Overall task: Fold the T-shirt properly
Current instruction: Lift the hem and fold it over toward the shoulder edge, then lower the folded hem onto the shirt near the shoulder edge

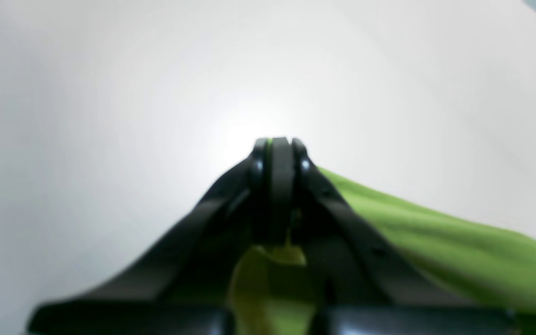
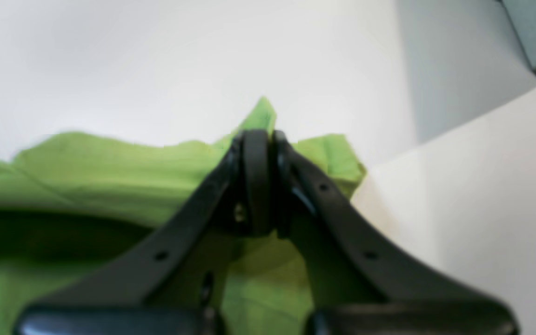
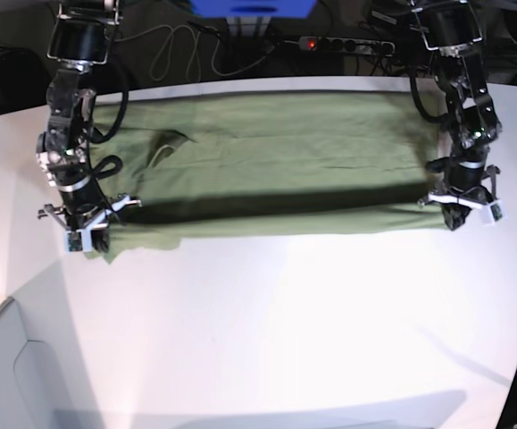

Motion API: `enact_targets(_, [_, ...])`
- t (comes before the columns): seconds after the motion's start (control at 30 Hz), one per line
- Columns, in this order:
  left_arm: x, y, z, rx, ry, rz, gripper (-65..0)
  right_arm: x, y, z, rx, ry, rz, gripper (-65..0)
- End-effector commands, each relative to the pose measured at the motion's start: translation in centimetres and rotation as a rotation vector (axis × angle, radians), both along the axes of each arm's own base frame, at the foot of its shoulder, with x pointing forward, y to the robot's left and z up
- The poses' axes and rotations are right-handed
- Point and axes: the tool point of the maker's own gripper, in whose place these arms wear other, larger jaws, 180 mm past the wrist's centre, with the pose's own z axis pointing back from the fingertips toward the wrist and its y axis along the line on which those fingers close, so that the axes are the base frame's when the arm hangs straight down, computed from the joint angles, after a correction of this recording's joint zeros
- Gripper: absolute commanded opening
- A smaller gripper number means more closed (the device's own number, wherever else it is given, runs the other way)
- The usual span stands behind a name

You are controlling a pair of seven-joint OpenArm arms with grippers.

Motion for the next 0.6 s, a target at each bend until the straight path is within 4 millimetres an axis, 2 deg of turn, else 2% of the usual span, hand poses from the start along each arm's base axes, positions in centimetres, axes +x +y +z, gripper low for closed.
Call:
enact_targets(0.0, [0.8, 0.4, 1.9, 0.025, -0.059, 0.001, -65.0, 0.7, -0.3, 1.5, -0.005, -0.054, 0.004, -64.9])
enact_targets(0.13, [0.0, 0.5, 0.8, 0.020, -0.028, 0.005, -65.0, -0.3, -0.3, 0.7, -0.006, -0.030, 0.005, -64.9])
enact_targets(0.43, [-1.1, -0.4, -0.7, -0.013, -0.001, 0.013, -65.0, -1.2, -0.3, -1.3, 0.006, 0.024, -0.002, -64.9])
enact_targets(0.57, [-1.2, -0.4, -0.8, -0.014, 0.002, 0.012, -65.0, -1.2, -0.3, -1.3, 0.006, 0.024, -0.002, -64.9])
